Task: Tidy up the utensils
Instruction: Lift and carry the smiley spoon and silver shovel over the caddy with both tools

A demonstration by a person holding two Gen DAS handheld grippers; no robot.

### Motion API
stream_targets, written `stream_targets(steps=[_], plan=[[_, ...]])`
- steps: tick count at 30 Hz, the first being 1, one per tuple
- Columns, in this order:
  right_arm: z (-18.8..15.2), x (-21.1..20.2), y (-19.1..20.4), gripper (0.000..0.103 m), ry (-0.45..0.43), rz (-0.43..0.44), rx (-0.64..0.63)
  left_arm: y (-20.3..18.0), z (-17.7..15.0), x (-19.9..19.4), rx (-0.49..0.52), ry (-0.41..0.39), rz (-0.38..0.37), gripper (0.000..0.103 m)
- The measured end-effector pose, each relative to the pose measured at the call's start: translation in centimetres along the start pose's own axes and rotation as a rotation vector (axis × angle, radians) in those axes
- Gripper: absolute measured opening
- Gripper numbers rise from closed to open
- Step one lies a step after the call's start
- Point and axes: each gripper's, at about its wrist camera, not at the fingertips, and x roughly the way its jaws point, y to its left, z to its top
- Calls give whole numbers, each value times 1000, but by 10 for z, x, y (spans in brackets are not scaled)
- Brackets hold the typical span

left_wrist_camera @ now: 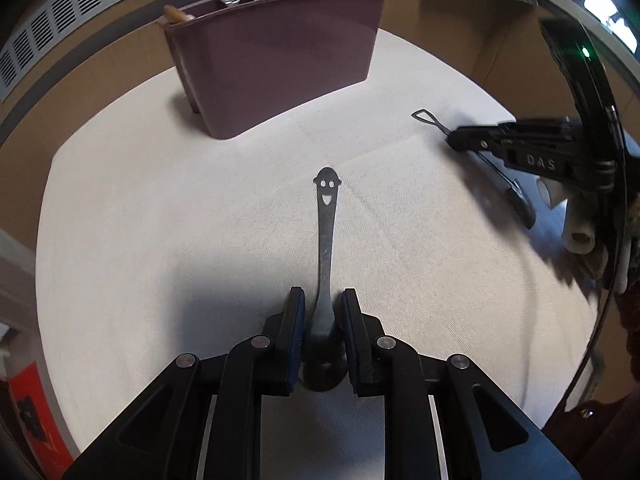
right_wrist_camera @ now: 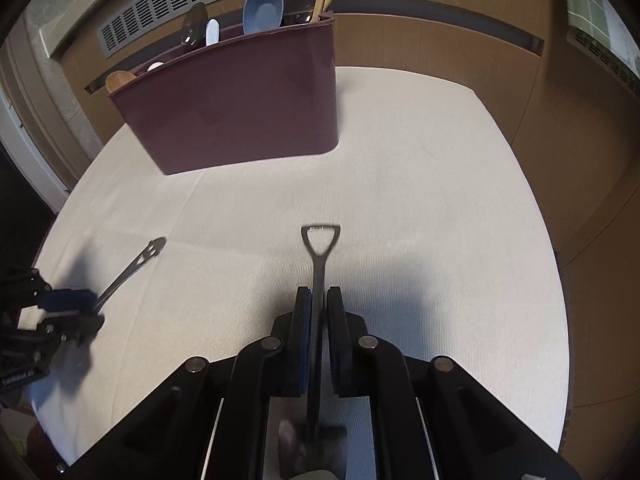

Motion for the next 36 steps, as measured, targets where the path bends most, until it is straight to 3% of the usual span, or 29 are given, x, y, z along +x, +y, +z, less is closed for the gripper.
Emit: stream_targets(steps=[3,8,10,19,23,36], plan=[[5,2,8,6,5,-33,-62,-8,13,11,48,30,8,20],[-5,-13,-1,5,-55,30,21,-5,32,19,43,101,-17,16],[-10,-23,-7,5,-94,60,64,-8,33,18,41,57,8,6],[-17,-74,-19,5,-261,125,166,11,28,-42,-278,-295,-130,6],[-9,-94,-17,1,-326,142,170,9,37,-73,-278,-412,-121,6],[32,-123,5,1,-404,117,82,24,67,-90,-292,-553,-124,6]])
